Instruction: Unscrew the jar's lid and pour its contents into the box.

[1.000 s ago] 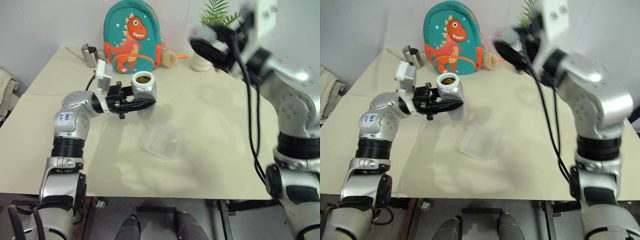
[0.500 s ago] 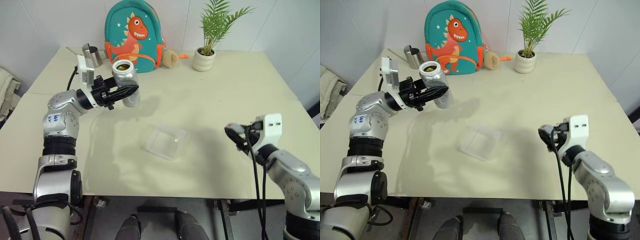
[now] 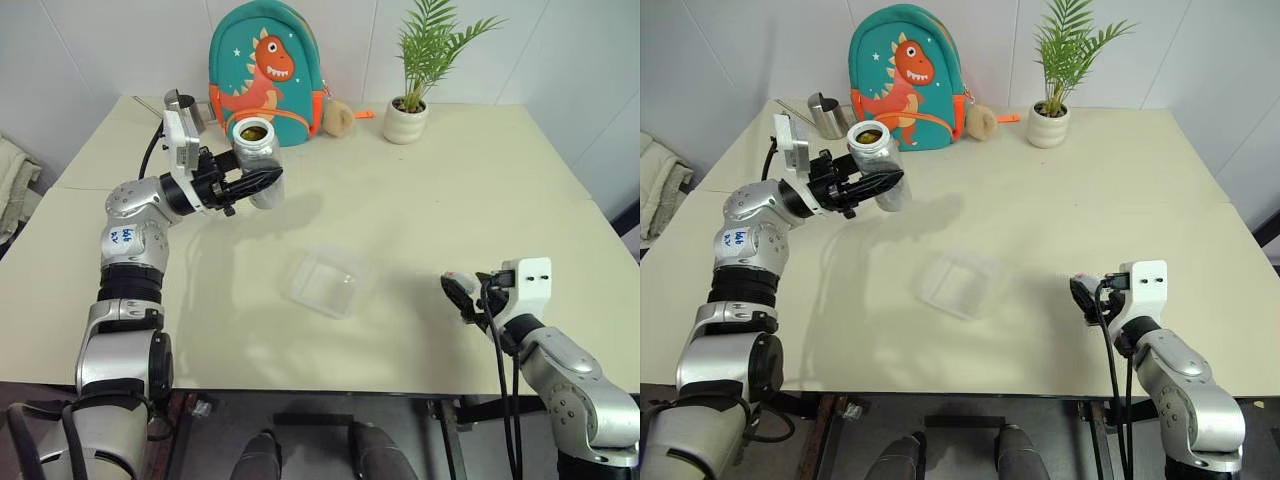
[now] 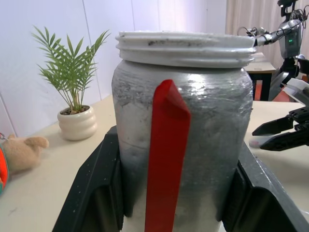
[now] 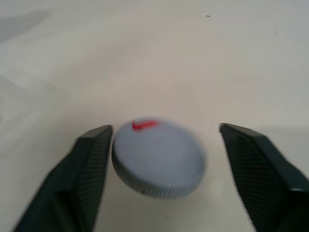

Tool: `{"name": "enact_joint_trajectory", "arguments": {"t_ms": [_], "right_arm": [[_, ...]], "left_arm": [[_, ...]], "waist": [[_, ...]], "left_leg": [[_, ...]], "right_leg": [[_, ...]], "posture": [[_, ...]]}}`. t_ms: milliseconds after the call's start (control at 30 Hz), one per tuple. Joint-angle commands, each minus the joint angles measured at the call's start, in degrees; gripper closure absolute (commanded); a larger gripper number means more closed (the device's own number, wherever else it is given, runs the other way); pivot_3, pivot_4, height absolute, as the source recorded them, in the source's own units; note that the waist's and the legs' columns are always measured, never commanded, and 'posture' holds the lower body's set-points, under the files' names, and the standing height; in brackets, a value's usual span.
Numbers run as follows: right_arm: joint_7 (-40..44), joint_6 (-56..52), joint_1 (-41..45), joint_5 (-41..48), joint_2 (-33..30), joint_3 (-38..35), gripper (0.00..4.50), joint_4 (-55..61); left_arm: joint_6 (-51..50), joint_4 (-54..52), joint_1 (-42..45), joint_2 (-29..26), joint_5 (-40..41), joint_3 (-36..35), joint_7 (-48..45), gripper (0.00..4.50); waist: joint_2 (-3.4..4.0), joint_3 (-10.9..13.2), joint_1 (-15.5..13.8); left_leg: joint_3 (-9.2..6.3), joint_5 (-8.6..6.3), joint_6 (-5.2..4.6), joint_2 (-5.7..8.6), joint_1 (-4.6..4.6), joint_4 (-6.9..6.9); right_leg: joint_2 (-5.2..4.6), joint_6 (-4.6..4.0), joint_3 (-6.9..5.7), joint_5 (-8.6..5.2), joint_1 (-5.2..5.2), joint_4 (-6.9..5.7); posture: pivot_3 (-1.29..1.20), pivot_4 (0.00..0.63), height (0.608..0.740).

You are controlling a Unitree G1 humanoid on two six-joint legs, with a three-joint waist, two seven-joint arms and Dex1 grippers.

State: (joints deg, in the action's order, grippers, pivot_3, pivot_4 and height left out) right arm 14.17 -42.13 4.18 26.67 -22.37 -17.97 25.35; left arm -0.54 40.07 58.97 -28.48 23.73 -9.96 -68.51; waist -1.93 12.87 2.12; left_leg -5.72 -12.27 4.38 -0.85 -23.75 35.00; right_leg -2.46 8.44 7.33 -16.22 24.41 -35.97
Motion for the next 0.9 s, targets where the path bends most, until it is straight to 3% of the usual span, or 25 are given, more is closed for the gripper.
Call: {"name": "enact_joint_trajectory", "arguments": {"t_ms": [33, 233, 433, 667, 733, 800, 900], "right_arm": [[0.98, 1.96, -0.39, -0.62, -0.89, 0.09, 0.07, 0.38], [3.34, 3.13, -1.08, -0.84, -2.46, 0.48, 0.07, 1.71], [14.18, 4.20, -6.31, 6.92, -7.76, -3.07, 0.07, 9.27], [27.48, 6.04, -10.61, 22.05, -12.79, -9.96, 0.07, 14.15], [28.46, 5.69, -10.46, 22.91, -14.66, -10.52, 0.07, 13.52], [28.89, 5.87, -10.00, 22.78, -16.25, -10.61, 0.07, 12.57], [29.31, 5.88, -9.19, 24.08, -17.49, -11.04, 0.07, 12.13]], "left_arm": [[1.63, 0.00, 2.05, -0.13, -0.67, 0.18, -0.63, 2.50], [4.03, 0.44, 2.11, -0.08, -1.48, 0.25, -1.06, 2.50], [12.94, 1.56, 2.58, -0.21, -5.45, 1.61, -0.27, 2.50], [35.50, 9.85, 5.48, 0.40, -16.09, 6.90, 2.83, 2.50], [41.41, 12.08, 6.62, 1.03, -18.19, 8.25, 3.83, 2.50], [48.54, 14.04, 7.94, 1.46, -22.41, 10.61, 6.79, 2.50], [59.62, 16.51, 10.11, 1.44, -30.59, 14.87, 12.30, 2.50]], "waist": [[0.00, 0.00, 0.01], [0.00, 0.00, 0.09], [0.00, 0.00, -0.26], [-0.06, 0.02, -0.25], [-0.06, 0.02, -0.25], [-0.07, 0.02, -0.32], [-0.09, 0.02, -0.45]], "left_leg": [[0.00, 0.00, 0.00, 0.00, 0.00, 0.00], [0.00, 0.00, 0.00, 0.00, 0.03, 0.01], [0.00, 0.00, 0.00, 0.00, 0.00, 0.00], [0.02, -0.01, 0.00, 0.02, 0.28, 0.06], [0.03, -0.02, -0.02, 0.00, 0.61, 0.05], [0.04, 0.00, -0.04, 0.00, 0.57, 0.07], [0.19, 0.01, -0.06, 0.02, 0.54, 0.07]], "right_leg": [[0.00, 0.00, 0.00, 0.00, 0.00, 0.00], [0.01, 0.00, 0.01, 0.00, 0.00, -0.03], [0.00, 0.02, 0.01, 0.01, 0.00, -0.01], [0.00, 0.09, 0.04, 0.05, -0.38, 0.13], [0.01, 0.05, 0.04, 0.05, -0.81, 0.44], [0.01, -0.57, 0.05, -0.14, -0.92, 0.73], [-0.03, -0.53, 0.20, -0.01, -1.02, 1.06]], "posture": [[0.00, 0.150, 0.740], [0.00, 0.150, 0.740], [0.00, 0.150, 0.740], [0.00, 0.150, 0.740], [0.00, 0.150, 0.740], [0.00, 0.150, 0.740], [0.00, 0.150, 0.740]]}}
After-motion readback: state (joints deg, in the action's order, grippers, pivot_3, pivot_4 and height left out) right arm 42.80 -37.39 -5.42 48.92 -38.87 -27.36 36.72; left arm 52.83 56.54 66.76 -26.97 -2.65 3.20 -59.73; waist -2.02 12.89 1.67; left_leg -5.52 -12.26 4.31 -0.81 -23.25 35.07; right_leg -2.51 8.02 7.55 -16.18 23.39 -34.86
